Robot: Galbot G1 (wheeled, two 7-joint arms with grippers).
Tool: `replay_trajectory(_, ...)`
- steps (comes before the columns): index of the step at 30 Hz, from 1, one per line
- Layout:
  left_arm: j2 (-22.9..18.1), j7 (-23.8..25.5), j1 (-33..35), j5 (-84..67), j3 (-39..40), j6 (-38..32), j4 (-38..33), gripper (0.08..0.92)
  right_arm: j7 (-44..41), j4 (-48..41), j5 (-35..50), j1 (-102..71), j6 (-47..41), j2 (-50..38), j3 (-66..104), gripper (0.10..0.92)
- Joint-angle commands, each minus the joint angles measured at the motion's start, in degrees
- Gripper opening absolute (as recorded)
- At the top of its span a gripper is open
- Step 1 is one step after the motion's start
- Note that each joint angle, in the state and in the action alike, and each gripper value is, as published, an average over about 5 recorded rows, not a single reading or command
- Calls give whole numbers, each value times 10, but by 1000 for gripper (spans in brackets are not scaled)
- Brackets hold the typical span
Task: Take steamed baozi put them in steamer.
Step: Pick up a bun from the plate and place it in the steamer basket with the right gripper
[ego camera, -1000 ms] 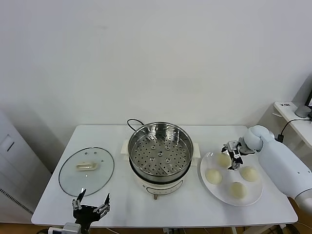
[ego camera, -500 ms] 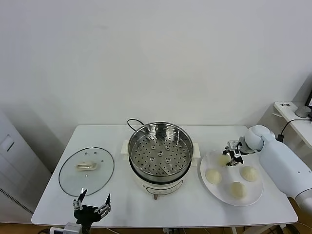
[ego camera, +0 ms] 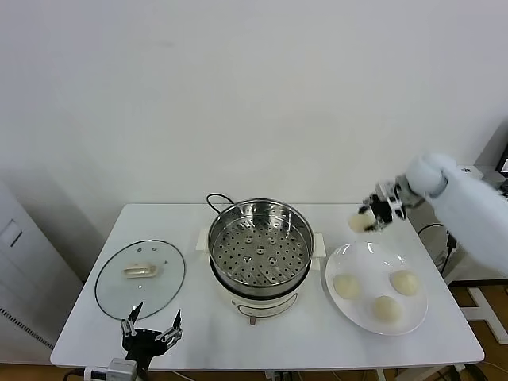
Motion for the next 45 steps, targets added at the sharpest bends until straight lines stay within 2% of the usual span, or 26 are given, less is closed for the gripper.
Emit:
replay_trajectory(1, -17, -5, -2, 5, 2, -1, -6, 823, -55, -102, 236, 211, 144, 112, -206, 514)
replay_trajectory(3, -18, -7, -2, 3, 3, -1, -9, 823, -53, -136, 254, 213, 211, 150, -224, 528)
replay_trajectory(7, -20, -8, -2, 1, 4, -1, -13, 823, -57, -160, 219, 207, 281, 214, -228, 543)
replay_trajectory(17, -26, -14, 5, -1, 3, -5, -14, 823, -61, -101, 83, 175, 437, 307, -230, 547)
replay_trajectory(22, -28, -15, 4, -1, 4, -5, -14, 823, -61, -79, 19, 144, 465, 325, -216, 546)
replay_trajectory(30, -28, -16, 4, -7, 2, -4, -16, 823, -28, -91, -133, 86, 469, 338, -151, 554)
replay_trajectory(45, -28, -17, 0, -9, 2, -5, -1, 823, 41, -140, -228, -1, 469, 346, -83, 568)
